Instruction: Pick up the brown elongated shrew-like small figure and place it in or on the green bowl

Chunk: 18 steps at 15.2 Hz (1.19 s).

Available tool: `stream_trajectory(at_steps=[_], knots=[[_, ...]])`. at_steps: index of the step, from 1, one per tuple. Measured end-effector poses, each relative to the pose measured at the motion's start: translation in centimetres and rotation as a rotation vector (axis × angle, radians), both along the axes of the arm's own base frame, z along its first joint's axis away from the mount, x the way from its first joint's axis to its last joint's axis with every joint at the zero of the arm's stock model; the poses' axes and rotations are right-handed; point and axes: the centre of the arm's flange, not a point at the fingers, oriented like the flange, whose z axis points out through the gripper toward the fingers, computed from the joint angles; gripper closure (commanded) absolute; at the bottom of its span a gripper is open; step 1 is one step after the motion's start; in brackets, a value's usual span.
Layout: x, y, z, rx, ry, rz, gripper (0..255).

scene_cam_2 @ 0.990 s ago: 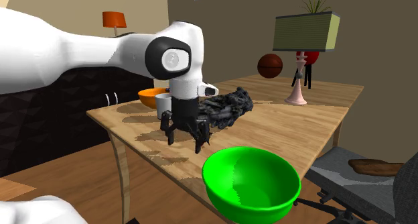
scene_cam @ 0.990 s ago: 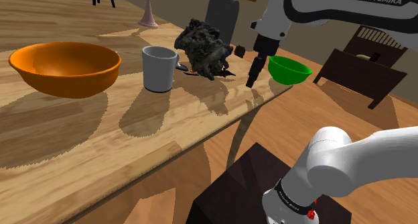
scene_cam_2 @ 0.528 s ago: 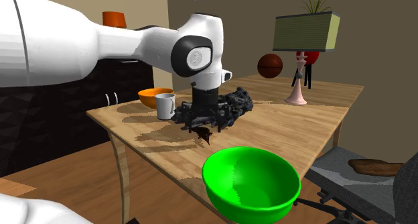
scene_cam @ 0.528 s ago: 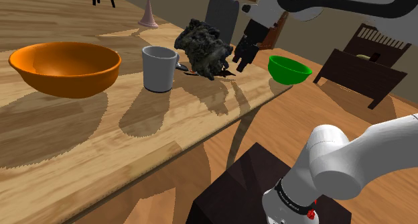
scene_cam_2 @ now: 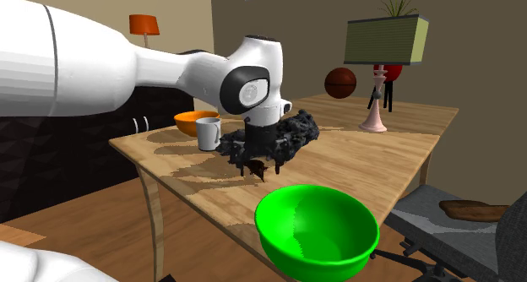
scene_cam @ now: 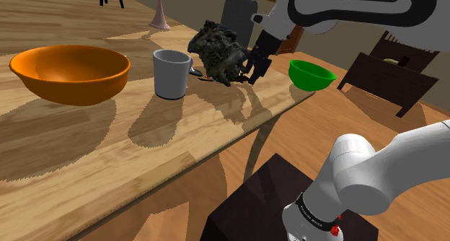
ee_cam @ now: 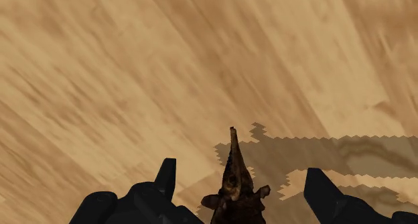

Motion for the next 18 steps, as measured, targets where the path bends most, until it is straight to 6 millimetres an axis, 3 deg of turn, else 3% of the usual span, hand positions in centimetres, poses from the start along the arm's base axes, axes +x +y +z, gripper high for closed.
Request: stream_trajectory(at_steps=[6,7,18], knots=[[0.01,0.00,-0.24,0.000,-0.001,0.000,0],[0.01,0.00,-0.24,0.000,-0.001,0.000,255],[0.02,-0.04,-0.02,0.000,-0.001,0.000,255]])
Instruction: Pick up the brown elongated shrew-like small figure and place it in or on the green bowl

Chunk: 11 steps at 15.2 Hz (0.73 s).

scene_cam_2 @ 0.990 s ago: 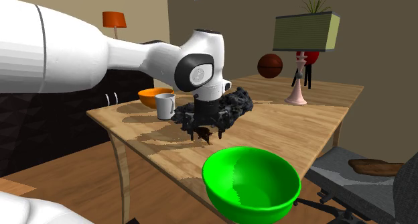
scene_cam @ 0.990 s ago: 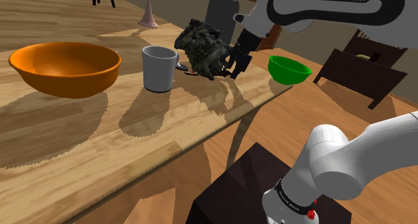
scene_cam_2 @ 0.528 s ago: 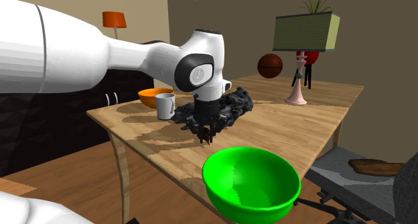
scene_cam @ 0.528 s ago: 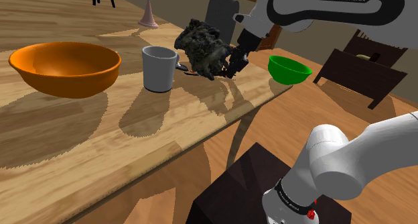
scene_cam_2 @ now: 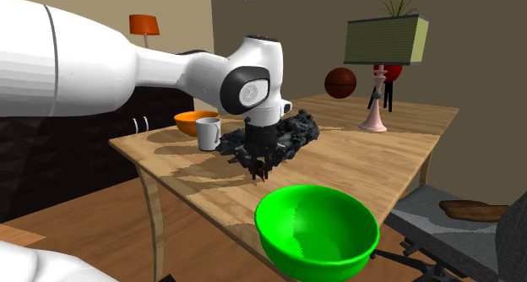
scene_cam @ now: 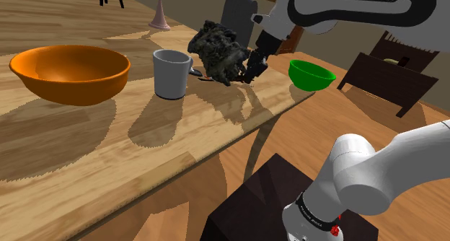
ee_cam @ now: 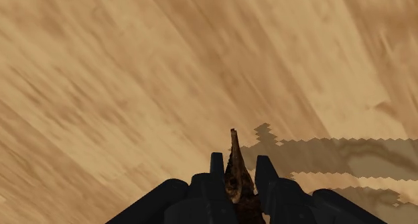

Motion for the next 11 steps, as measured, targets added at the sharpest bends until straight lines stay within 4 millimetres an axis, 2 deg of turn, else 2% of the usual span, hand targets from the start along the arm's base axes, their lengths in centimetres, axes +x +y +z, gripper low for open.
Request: stream_trajectory(at_steps=[11], knots=[[-0.1,0.0,5.5,0.000,0.000,0.000,255]])
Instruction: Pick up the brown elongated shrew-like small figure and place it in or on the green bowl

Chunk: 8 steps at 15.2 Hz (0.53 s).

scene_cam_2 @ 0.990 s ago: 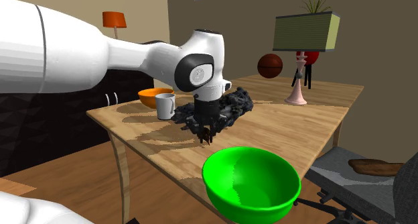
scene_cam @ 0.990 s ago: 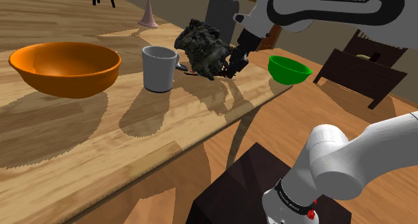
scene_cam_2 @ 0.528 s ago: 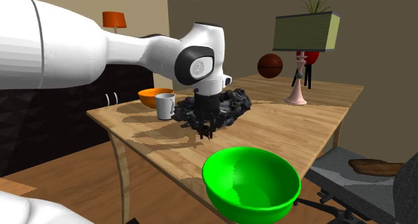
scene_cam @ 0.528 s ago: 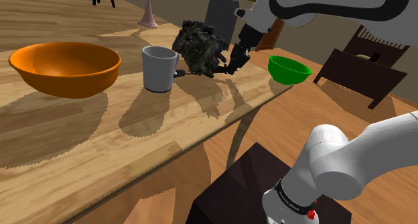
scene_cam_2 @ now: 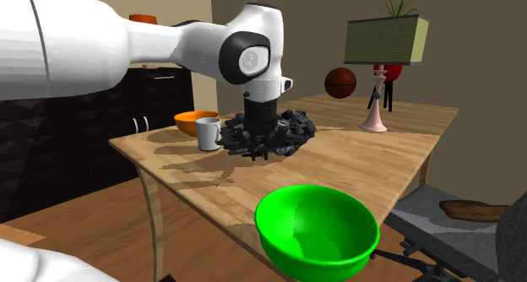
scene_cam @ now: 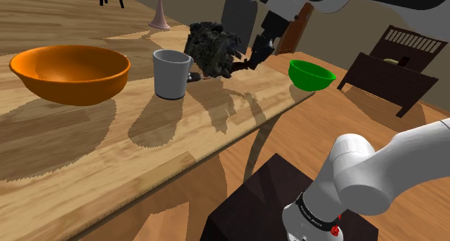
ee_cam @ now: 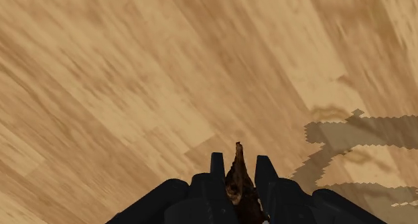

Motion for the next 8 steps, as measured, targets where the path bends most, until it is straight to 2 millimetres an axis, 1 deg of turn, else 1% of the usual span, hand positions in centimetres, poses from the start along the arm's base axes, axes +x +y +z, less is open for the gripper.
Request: stream_trajectory(at_steps=[8], knots=[[0.0,0.1,4.2,0.000,0.000,0.000,255]])
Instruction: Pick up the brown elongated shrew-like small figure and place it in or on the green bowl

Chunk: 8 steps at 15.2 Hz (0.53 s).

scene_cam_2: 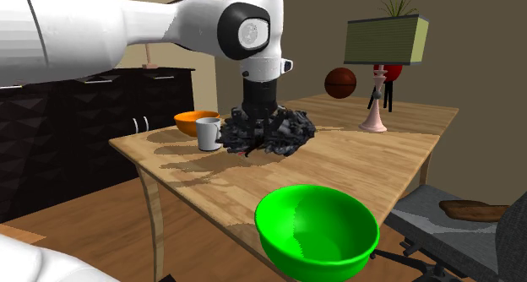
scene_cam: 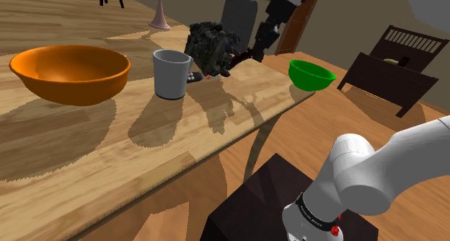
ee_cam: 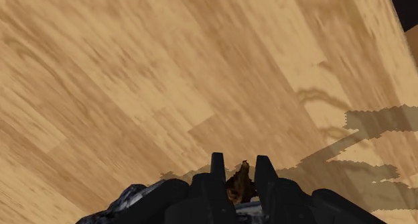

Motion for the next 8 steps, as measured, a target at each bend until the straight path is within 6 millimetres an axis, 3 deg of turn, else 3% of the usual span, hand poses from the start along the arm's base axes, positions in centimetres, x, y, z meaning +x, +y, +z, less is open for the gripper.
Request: stream_trajectory(at_steps=[8], knots=[[0.0,-0.1,4.3,0.000,0.000,0.000,255]])
